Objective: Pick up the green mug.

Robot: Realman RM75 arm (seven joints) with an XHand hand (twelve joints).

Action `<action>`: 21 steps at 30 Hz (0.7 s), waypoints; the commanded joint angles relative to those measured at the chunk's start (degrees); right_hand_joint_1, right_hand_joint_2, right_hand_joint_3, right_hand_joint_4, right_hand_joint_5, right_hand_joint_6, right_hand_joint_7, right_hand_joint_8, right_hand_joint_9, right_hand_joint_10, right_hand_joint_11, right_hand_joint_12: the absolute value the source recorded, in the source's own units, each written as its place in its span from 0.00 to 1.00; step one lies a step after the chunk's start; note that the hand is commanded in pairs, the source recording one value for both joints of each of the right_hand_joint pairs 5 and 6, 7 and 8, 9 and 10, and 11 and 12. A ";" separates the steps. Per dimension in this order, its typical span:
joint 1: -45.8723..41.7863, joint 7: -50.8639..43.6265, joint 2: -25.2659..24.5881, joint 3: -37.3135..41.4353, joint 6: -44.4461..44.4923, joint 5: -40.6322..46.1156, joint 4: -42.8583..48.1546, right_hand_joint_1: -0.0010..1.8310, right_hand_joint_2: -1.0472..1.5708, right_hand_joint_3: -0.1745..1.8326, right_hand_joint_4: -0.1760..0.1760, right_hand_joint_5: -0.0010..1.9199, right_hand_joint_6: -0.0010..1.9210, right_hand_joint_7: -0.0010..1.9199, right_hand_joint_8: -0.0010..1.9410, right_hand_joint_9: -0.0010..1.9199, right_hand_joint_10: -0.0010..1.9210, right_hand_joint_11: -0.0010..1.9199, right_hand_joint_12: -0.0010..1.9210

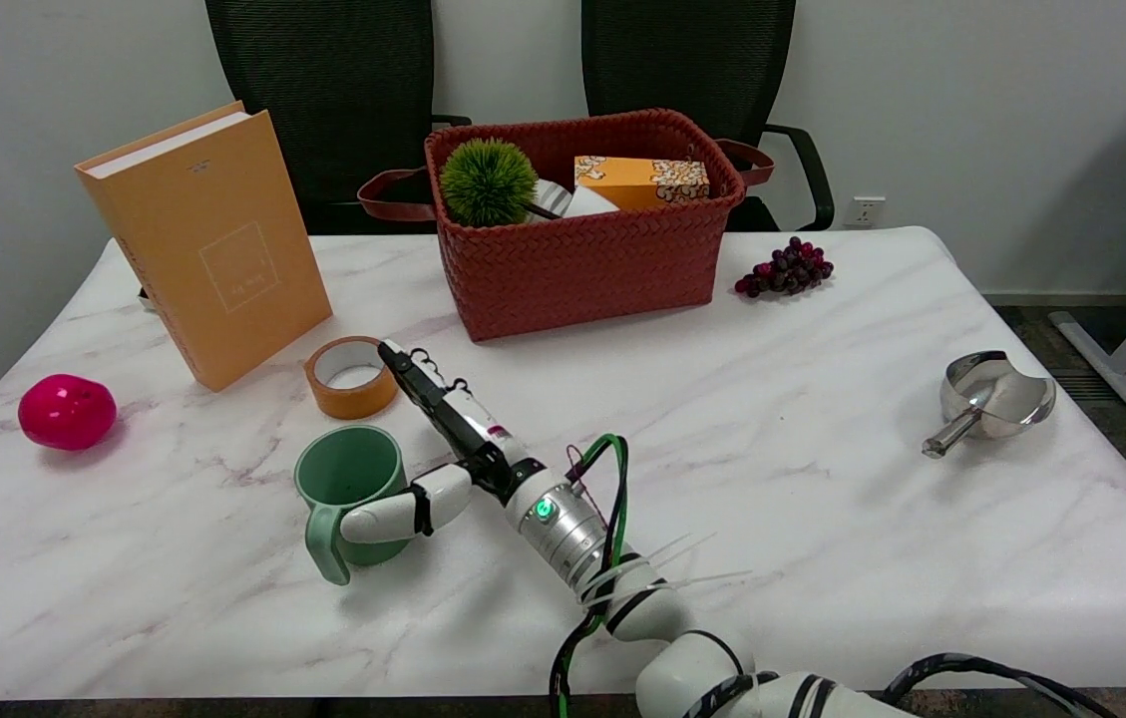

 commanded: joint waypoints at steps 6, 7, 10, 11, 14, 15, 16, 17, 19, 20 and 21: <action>-3.41 -1.88 -4.43 0.25 2.97 -1.68 -1.87 0.50 0.36 0.30 0.50 0.00 0.00 0.00 0.00 0.00 0.00 0.00 0.00; -3.46 -1.88 -4.64 0.17 2.97 -1.71 -1.97 0.50 0.36 0.30 0.50 0.00 0.00 0.00 0.00 0.00 0.00 0.00 0.00; -3.26 -1.88 -5.39 0.01 2.97 -1.79 -2.90 0.50 0.36 0.29 0.50 0.00 0.00 0.00 0.00 0.00 0.00 0.00 0.00; -3.13 -1.88 -5.64 -0.02 2.97 -1.84 -3.23 0.50 0.36 0.29 0.50 0.00 0.00 0.00 0.00 0.00 0.00 0.00 0.00; -2.68 -1.88 -6.59 0.03 2.97 -2.60 -4.47 0.50 0.36 0.30 0.50 0.00 0.00 0.00 0.00 0.00 0.00 0.00 0.00; -2.47 -1.88 -6.80 0.06 3.02 -2.82 -4.89 0.50 0.35 0.30 0.50 0.00 0.00 0.00 0.00 0.00 0.00 0.00 0.00; -2.28 -1.88 -6.99 0.06 3.10 -2.95 -5.26 0.50 0.35 0.30 0.50 0.00 0.00 0.00 0.00 0.00 0.00 0.00 0.00; -2.12 -1.88 -7.15 0.06 3.23 -2.99 -5.54 0.50 0.35 0.30 0.50 0.00 0.00 0.00 0.00 0.00 0.00 0.00 0.00; -1.59 -1.88 -7.47 -0.02 3.58 -2.99 -6.23 0.50 0.35 0.30 0.50 0.00 0.00 0.00 0.00 0.00 0.00 0.00 0.00; -1.40 -1.88 -7.58 -0.02 3.61 -2.99 -6.44 0.50 0.35 0.30 0.50 0.00 0.00 0.00 0.00 0.00 0.00 0.00 0.00; -1.18 -1.88 -7.72 -0.02 3.61 -2.99 -6.77 0.50 0.35 0.29 0.50 0.00 0.00 0.00 0.00 0.00 0.00 0.00 0.00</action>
